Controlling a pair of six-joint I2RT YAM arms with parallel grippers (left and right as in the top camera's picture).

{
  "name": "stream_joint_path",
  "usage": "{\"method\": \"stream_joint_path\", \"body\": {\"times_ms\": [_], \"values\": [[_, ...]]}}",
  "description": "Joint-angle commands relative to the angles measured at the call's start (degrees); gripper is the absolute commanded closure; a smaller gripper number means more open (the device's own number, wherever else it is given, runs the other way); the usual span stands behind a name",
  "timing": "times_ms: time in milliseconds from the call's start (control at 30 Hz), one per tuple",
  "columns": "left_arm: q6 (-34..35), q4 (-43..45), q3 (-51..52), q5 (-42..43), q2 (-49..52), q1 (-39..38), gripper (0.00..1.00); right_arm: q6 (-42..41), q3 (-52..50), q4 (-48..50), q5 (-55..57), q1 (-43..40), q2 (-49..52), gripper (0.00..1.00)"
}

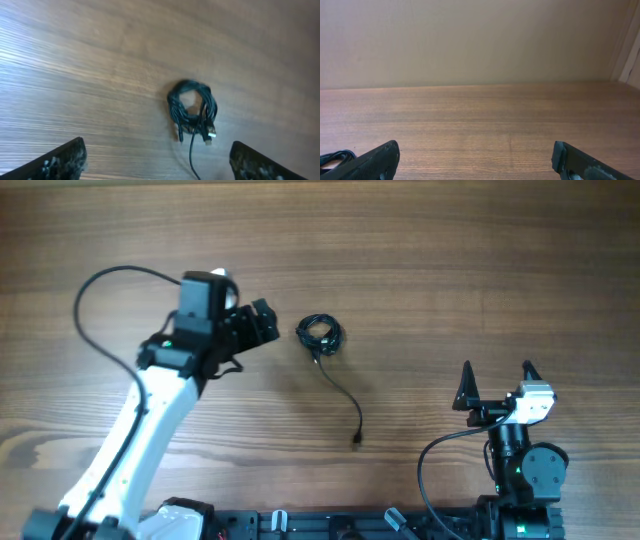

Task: Untangle cables
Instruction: 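Move the left gripper forward over the coiled black cable, then lower the left gripper and close it on the cable coil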

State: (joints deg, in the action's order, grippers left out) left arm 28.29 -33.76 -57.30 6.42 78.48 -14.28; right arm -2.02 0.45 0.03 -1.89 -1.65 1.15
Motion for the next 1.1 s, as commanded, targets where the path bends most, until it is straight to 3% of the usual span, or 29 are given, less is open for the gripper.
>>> {"method": "stream_joint_path", "body": {"times_ms": [0, 133, 400, 533, 667, 800, 1067], "values": [[1.2, 2.0, -0.9, -2.8, 5.3, -4.3, 0.1, 0.5, -0.2, 0.2, -0.1, 0.3, -0.7, 0.0], [5.4, 5.1, -0.9, -3.3, 11.1, -5.6, 0.16, 0.5, -0.2, 0.2, -0.1, 0.3, -0.7, 0.0], [5.7, 12.0, -0.9, 0.3, 20.2, -8.8, 0.3, 0.5, -0.2, 0.2, -0.1, 0.3, -0.7, 0.01], [5.6, 12.7, -0.9, 0.3, 23.0, -11.8, 0.43, 0.5, -0.2, 0.1, -0.1, 0.3, -0.7, 0.0], [5.7, 13.0, -0.9, -1.1, 25.3, -13.9, 0.44, 0.5, -0.2, 0.2, -0.1, 0.3, -0.7, 0.0], [5.9, 13.4, -0.9, -2.3, 27.5, -14.6, 0.59, 0.5, -0.2, 0.2, -0.1, 0.3, -0.7, 0.0], [8.3, 14.8, -0.9, -2.5, 27.8, -14.6, 0.66, 0.5, -0.2, 0.2, -0.1, 0.3, -0.7, 0.0]]}}
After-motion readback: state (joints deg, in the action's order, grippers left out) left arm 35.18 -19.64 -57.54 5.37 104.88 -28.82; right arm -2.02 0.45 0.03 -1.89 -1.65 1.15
